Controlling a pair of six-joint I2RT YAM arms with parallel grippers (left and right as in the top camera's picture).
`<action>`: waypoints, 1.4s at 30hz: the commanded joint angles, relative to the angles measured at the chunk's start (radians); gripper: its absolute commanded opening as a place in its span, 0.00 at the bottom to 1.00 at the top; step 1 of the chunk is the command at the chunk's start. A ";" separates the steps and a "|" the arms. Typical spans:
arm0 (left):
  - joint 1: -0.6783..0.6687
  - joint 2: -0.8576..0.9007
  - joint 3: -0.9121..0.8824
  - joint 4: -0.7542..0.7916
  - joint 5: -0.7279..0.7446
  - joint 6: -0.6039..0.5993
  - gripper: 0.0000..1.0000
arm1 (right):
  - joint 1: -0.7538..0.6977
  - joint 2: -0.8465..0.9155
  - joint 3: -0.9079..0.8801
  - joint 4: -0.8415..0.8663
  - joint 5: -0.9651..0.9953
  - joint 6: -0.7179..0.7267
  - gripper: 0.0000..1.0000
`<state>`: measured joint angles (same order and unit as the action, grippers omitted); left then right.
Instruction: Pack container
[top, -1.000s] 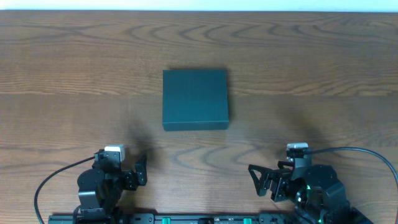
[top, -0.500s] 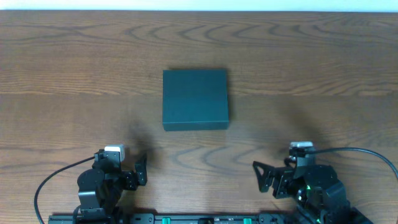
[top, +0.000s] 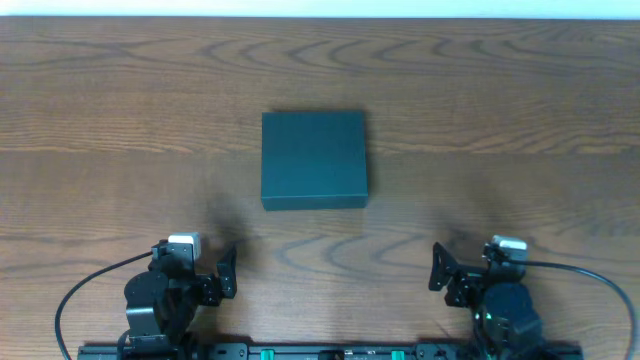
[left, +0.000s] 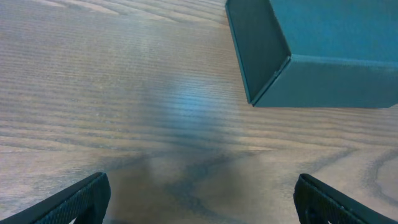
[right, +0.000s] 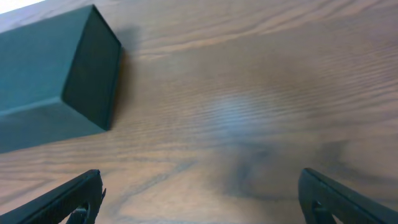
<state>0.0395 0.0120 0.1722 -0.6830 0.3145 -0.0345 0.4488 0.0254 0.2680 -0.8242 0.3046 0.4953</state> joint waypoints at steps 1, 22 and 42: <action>0.006 -0.008 -0.004 0.000 0.015 -0.014 0.95 | -0.010 -0.020 -0.062 0.016 0.024 -0.014 0.99; 0.006 -0.008 -0.004 0.000 0.015 -0.014 0.95 | -0.010 -0.020 -0.092 0.023 -0.006 -0.014 0.99; 0.006 -0.008 -0.004 0.000 0.015 -0.014 0.95 | -0.010 -0.020 -0.092 0.023 -0.006 -0.014 0.99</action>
<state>0.0395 0.0120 0.1722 -0.6834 0.3145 -0.0345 0.4488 0.0166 0.1848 -0.8028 0.2955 0.4919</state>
